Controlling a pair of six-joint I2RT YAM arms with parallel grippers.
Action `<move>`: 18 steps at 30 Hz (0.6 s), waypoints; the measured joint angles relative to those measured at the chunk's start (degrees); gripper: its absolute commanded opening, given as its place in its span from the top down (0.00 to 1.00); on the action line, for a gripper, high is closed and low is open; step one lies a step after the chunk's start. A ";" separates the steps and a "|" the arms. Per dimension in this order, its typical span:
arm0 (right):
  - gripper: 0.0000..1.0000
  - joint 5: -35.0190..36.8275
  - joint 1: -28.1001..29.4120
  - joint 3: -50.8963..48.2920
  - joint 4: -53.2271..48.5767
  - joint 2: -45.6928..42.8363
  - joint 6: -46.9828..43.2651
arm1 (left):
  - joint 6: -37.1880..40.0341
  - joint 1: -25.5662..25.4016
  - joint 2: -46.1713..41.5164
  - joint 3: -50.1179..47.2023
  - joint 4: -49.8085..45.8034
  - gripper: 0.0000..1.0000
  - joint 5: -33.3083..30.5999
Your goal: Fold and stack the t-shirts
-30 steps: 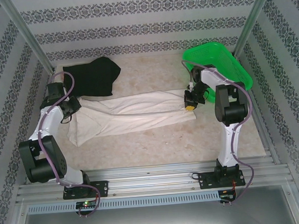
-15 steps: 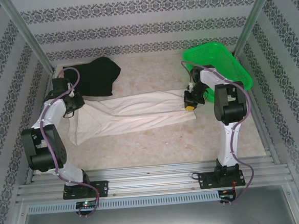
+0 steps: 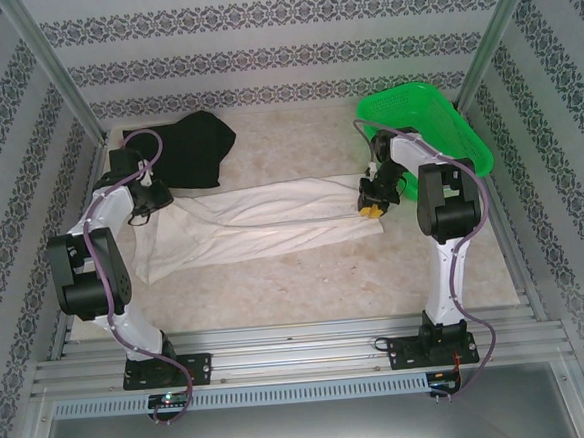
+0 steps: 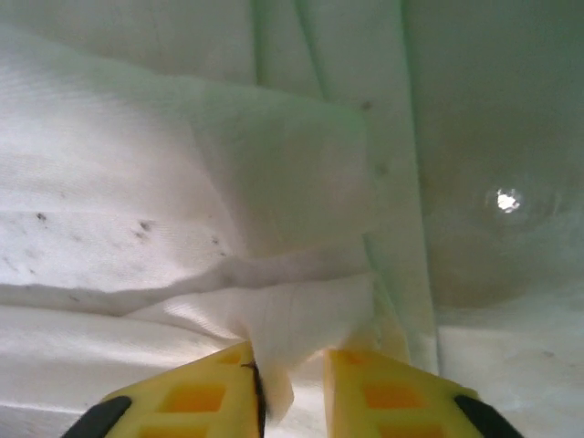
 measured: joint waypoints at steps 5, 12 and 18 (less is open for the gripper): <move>0.37 -0.37 0.00 0.09 1.05 -0.85 -0.42 | -5.07 1.62 -2.75 0.11 -0.28 0.29 2.60; 0.04 -5.29 1.57 -7.93 10.73 -17.49 -2.14 | -18.12 1.77 -22.16 -8.33 0.07 0.27 10.97; 0.02 -11.41 6.95 -11.91 18.93 -32.72 -2.14 | -30.51 -0.90 -31.85 -25.73 0.57 0.29 14.51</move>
